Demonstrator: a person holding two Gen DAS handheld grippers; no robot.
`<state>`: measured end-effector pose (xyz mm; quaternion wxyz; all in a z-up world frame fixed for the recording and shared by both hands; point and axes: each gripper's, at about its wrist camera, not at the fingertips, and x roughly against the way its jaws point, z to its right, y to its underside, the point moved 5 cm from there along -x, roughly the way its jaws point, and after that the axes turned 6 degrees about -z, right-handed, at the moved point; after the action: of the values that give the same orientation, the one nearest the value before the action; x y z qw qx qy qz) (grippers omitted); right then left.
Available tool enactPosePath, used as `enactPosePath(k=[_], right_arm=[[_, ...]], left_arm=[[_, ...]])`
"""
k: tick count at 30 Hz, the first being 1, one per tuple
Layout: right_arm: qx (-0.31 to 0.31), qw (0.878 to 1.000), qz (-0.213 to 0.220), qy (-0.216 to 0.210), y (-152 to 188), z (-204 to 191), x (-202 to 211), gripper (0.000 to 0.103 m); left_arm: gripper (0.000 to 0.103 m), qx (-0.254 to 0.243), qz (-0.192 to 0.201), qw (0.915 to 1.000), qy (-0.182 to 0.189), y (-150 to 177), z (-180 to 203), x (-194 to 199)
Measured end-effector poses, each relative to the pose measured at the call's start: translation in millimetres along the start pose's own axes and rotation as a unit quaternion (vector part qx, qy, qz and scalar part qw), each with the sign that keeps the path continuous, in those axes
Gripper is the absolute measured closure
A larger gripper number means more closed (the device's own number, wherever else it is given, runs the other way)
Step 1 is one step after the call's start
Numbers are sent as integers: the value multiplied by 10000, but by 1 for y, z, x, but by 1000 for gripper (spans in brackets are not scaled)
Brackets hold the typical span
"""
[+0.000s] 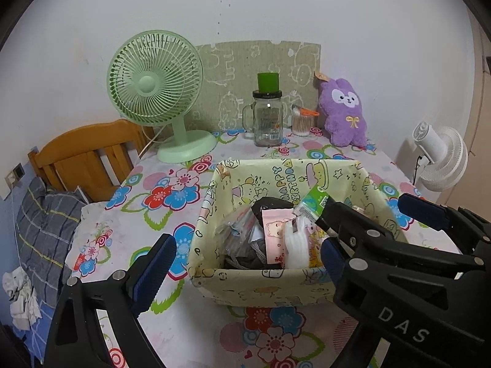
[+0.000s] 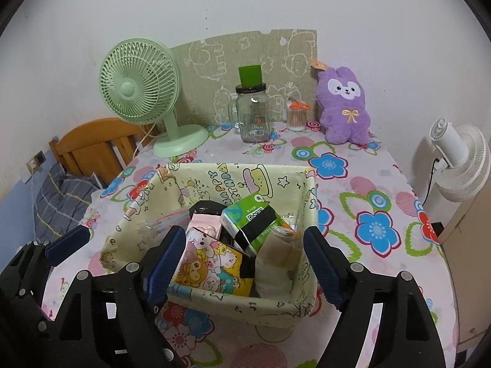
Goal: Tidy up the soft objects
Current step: 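Withdraw both open tools up and back from the box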
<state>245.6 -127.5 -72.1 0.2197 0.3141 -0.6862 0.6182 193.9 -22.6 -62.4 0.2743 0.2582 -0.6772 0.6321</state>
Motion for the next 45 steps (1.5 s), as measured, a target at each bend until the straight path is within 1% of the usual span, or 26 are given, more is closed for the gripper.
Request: enactPosePath(k=[5,9,15,22,27,31,45], right_arm=[[-102,9999,112,6,3,2,18,16],[-101,9997,234,61,6,4,35,11],[-136,9992,376,85,13,8,59,9],[-95,9975,648,258,25,11,93,7],[-120,9959,814,379,33,15,112,3],[-116,9941,946,521,40,19,127,2],[-327,9903,1220,584,62,31,165,1]], left_arm=[[5,31,136,9999,62,1,1,16],[3,5,268,9996,97,4,4,30],[0,-41,487,9987,147,8,7,52],[0,-25,732,9970,238,18,8,77],[0,75,862,9959,256,26,4,93],[0,114,958,9951,211,32,0,104],[0,280,1184,9925,152,49,-16,137]])
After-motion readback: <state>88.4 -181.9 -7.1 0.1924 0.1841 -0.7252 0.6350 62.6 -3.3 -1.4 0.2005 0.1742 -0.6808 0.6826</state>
